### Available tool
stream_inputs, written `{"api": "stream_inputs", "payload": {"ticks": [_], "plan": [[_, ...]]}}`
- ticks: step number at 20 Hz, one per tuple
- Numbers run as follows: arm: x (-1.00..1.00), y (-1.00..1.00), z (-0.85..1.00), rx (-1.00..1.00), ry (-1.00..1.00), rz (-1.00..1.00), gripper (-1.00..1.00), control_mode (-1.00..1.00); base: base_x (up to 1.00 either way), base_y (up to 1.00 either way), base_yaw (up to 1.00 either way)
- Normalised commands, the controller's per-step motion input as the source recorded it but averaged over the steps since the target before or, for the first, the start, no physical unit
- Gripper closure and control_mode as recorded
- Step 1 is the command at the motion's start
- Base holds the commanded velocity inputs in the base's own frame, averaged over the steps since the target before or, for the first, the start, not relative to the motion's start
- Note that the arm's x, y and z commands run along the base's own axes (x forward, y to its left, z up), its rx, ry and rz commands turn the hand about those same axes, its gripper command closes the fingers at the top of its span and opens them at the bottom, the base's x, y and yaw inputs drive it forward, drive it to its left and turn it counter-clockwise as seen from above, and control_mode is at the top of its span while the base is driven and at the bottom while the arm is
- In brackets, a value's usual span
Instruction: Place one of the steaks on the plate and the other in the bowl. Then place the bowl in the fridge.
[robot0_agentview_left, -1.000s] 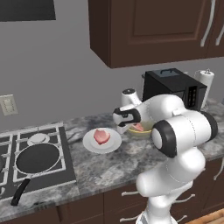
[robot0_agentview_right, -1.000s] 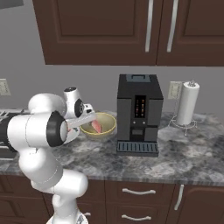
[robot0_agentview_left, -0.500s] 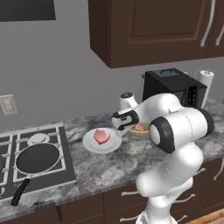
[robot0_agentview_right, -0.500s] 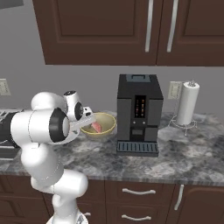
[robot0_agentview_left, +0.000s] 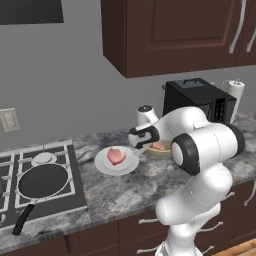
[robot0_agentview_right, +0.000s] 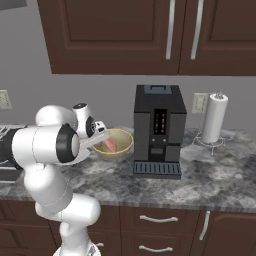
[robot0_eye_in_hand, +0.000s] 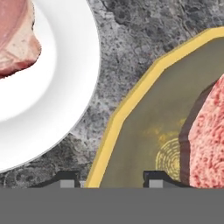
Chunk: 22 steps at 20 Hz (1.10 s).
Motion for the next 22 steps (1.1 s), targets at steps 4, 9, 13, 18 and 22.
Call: {"api": "stream_inputs", "payload": {"ticks": [4, 9, 13, 18, 22], "plan": [[0.02, -0.06, 0.0, 0.0, 0.0, 0.04, 1.0, -1.0, 0.0, 0.0, 0.0], [-0.46, 0.01, 0.26, -0.02, -0.1, 0.12, 1.0, -1.0, 0.0, 0.0, 0.0], [-0.89, 0.11, 0.64, -0.07, -0.2, 0.31, 1.0, -1.0, 0.0, 0.0, 0.0], [-0.83, 0.0, 0.44, -0.03, -0.17, 0.35, 1.0, -1.0, 0.0, 0.0, 0.0], [-0.69, -0.07, 0.34, -0.07, -0.09, 0.71, 1.0, -1.0, 0.0, 0.0, 0.0]]}}
